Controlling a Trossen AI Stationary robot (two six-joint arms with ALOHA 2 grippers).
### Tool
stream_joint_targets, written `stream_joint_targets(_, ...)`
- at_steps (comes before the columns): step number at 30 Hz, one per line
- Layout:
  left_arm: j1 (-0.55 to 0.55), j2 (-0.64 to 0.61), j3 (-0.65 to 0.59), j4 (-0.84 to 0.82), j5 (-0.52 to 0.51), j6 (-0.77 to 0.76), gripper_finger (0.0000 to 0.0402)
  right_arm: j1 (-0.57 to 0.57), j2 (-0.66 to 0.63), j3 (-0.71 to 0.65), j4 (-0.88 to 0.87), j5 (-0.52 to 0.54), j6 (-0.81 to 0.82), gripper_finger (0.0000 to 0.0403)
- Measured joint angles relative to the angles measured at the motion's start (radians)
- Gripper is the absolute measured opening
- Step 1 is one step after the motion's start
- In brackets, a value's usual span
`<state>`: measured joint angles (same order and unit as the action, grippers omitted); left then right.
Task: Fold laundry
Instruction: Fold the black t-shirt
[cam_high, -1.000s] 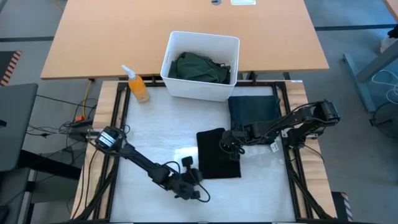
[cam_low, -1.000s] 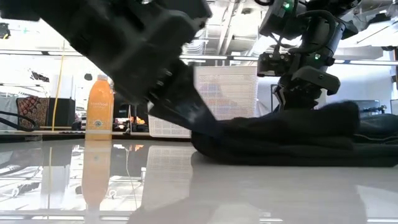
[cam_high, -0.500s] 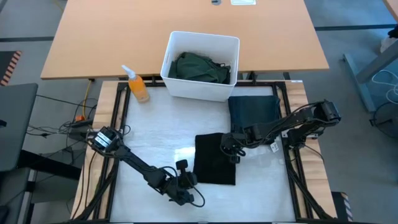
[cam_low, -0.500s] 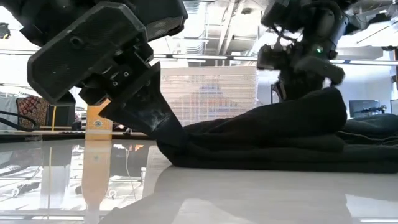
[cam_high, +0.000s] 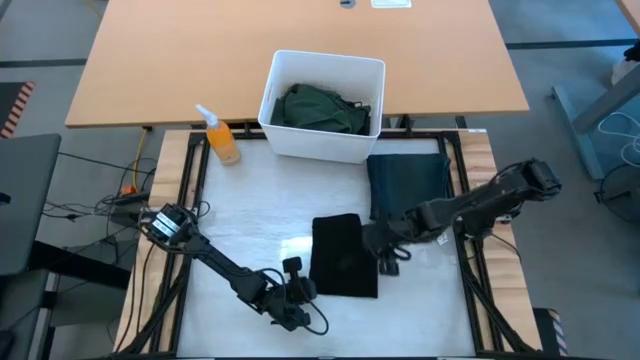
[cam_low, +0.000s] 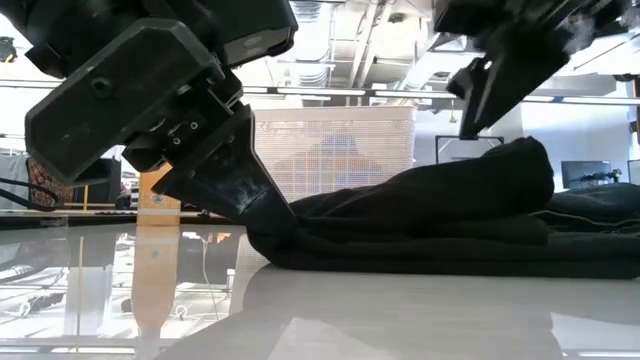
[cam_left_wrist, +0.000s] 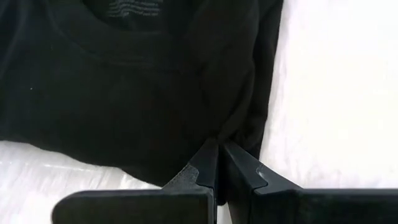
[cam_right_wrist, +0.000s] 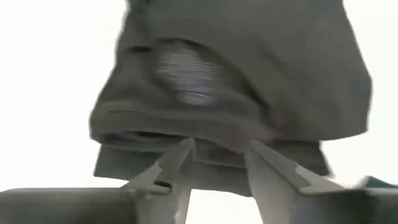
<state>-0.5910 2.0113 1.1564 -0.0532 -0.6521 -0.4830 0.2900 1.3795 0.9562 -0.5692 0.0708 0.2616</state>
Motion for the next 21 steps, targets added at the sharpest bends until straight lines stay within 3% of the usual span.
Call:
stream_joint_targets(5, 0.008, 0.0, 0.0, 0.001, 0.0, 0.033, 0.0, 0.182, 0.07, 0.0, 0.138, 0.01, 0.02, 0.0213)
stream_joint_targets(9, 0.009, 0.0, 0.0, 0.008, 0.0, 0.063, 0.0, 0.294, 0.135, 0.0, 0.26, 0.12, -0.01, 0.0225)
stream_joint_targets(14, 0.009, 0.001, 0.0, 0.015, 0.0, 0.083, 0.0, 0.348, 0.196, 0.0, 0.355, 0.216, -0.083, 0.0224)
stream_joint_targets(21, 0.009, 0.001, 0.0, 0.031, -0.001, 0.082, 0.0, 0.359, 0.287, 0.0, 0.331, 0.28, -0.046, 0.0223)
